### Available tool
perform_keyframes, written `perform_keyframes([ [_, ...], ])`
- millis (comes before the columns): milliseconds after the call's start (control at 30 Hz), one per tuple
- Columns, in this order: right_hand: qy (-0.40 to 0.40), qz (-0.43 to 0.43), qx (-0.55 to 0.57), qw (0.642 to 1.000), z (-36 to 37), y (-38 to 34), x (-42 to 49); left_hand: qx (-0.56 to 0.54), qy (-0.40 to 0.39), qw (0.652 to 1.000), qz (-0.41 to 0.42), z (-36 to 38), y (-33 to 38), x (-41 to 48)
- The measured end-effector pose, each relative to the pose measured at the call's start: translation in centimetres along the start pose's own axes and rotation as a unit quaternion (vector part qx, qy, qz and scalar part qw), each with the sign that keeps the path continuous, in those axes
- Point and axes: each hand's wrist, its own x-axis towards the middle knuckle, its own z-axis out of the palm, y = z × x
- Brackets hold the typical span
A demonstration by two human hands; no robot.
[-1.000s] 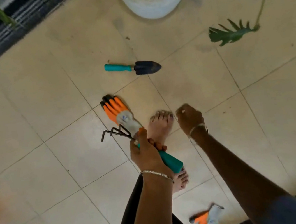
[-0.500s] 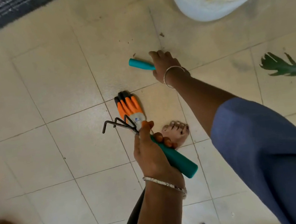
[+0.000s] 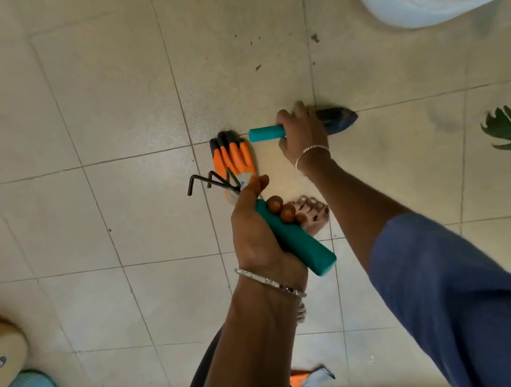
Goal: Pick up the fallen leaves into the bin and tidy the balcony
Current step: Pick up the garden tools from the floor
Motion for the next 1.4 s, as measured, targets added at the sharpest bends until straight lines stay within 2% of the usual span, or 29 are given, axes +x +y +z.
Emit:
perform_keyframes([
  [67, 0.061, 0.043, 0.098, 0.992, -1.7, -0.3, -3.1, -0.005, -0.024, 1.000, -0.014, 0.4, -0.1, -0.5],
  [133, 0.061, 0.101, 0.207, 0.971, -3.2, 0.0, -6.3, -0.009, -0.043, 0.999, -0.026, 0.5, -0.5, -1.1],
  [167, 0.044, 0.136, 0.298, 0.944, -3.9, 0.3, -7.7, -0.004, -0.047, 0.998, -0.027, 0.5, -0.7, -1.2],
  [200, 0.020, 0.175, 0.408, 0.896, -5.0, 0.6, -9.3, 0.005, -0.052, 0.998, -0.026, 0.4, -1.0, -1.5],
  [267, -0.023, 0.257, 0.588, 0.767, -7.9, 1.2, -12.3, 0.020, -0.058, 0.998, -0.022, 0.1, -1.5, -1.9],
  [333, -0.028, 0.300, 0.696, 0.652, -11.7, 1.3, -15.5, 0.041, -0.069, 0.996, -0.025, -0.1, -1.7, -2.4],
  [400, -0.004, 0.296, 0.748, 0.594, -15.9, 1.1, -19.4, 0.070, -0.087, 0.993, -0.036, -0.8, -2.1, -3.5],
  [500, 0.021, 0.257, 0.795, 0.550, -20.9, -0.3, -24.5, 0.157, -0.112, 0.980, -0.038, -3.1, -2.5, -5.2],
  [533, 0.037, 0.257, 0.793, 0.551, -22.3, -1.1, -26.2, 0.198, -0.113, 0.973, -0.041, -4.1, -2.7, -6.0],
  [567, 0.055, 0.265, 0.776, 0.569, -23.5, -2.0, -27.5, 0.236, -0.113, 0.964, -0.046, -4.9, -2.9, -6.8],
  [633, 0.081, 0.278, 0.722, 0.629, -25.6, -4.0, -30.4, 0.299, -0.123, 0.944, -0.060, -6.2, -3.3, -9.3],
  [700, 0.095, 0.252, 0.681, 0.681, -27.6, -6.0, -33.5, 0.336, -0.156, 0.928, -0.043, -7.2, -3.8, -12.4],
  [767, 0.119, 0.245, 0.658, 0.701, -30.3, -8.2, -36.9, 0.340, -0.202, 0.918, -0.016, -8.0, -4.2, -16.3],
  [867, 0.186, 0.288, 0.586, 0.734, -35.1, -11.2, -42.2, 0.352, -0.283, 0.890, -0.056, -9.3, -4.2, -22.9],
  [933, 0.215, 0.297, 0.573, 0.733, -38.5, -12.8, -45.8, 0.391, -0.314, 0.863, -0.069, -10.2, -3.9, -27.8],
  [1067, 0.244, 0.316, 0.525, 0.751, -44.4, -15.9, -51.6, 0.399, -0.359, 0.839, -0.091, -11.1, -3.4, -36.9],
  [1233, 0.350, 0.319, 0.498, 0.727, -50.1, -18.9, -56.4, 0.397, -0.404, 0.811, -0.143, -11.2, -4.1, -45.0],
  [1400, 0.442, 0.288, 0.400, 0.749, -54.9, -20.0, -58.6, 0.433, -0.465, 0.741, -0.216, -8.9, -5.1, -51.0],
])
